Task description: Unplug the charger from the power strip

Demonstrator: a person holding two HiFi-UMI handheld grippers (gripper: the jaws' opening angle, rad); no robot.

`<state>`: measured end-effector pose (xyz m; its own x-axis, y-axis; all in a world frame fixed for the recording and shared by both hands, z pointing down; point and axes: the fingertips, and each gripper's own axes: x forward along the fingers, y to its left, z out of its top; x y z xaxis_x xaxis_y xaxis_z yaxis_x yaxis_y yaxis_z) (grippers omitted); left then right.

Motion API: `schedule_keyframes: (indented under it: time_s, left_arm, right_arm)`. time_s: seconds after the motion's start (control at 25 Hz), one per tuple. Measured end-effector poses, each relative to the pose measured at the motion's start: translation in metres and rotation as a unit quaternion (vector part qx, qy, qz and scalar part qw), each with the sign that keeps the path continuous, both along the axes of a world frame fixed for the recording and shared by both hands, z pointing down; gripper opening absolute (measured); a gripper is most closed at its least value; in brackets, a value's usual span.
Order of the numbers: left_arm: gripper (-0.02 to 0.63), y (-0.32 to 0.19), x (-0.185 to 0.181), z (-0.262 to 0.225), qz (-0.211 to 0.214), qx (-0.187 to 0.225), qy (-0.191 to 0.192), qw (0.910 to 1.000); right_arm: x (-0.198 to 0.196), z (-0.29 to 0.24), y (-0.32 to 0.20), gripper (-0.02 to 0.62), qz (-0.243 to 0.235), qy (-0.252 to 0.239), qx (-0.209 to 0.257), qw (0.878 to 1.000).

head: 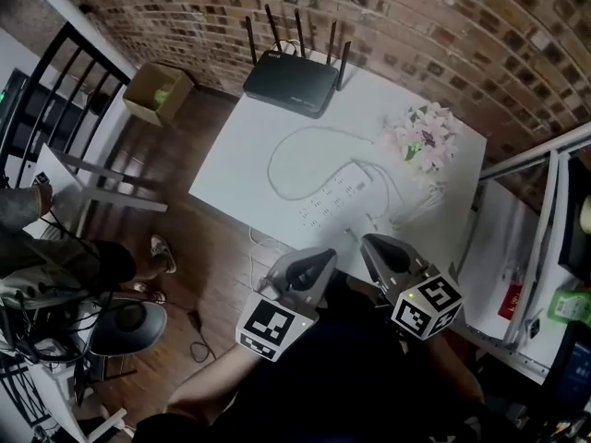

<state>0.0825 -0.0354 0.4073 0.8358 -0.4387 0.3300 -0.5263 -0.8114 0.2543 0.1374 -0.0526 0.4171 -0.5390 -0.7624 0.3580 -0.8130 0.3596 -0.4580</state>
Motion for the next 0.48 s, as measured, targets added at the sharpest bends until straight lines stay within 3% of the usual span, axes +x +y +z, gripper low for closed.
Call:
schedule_keyframes:
  time_s: [0.48]
  left_arm:
    - [0.006, 0.001, 0.012, 0.007, 0.001, -0.009, 0.005, 0.9999]
  right_arm:
    - [0.019, 0.003, 0.006, 0.011, 0.025, 0.014, 0.003, 1.0]
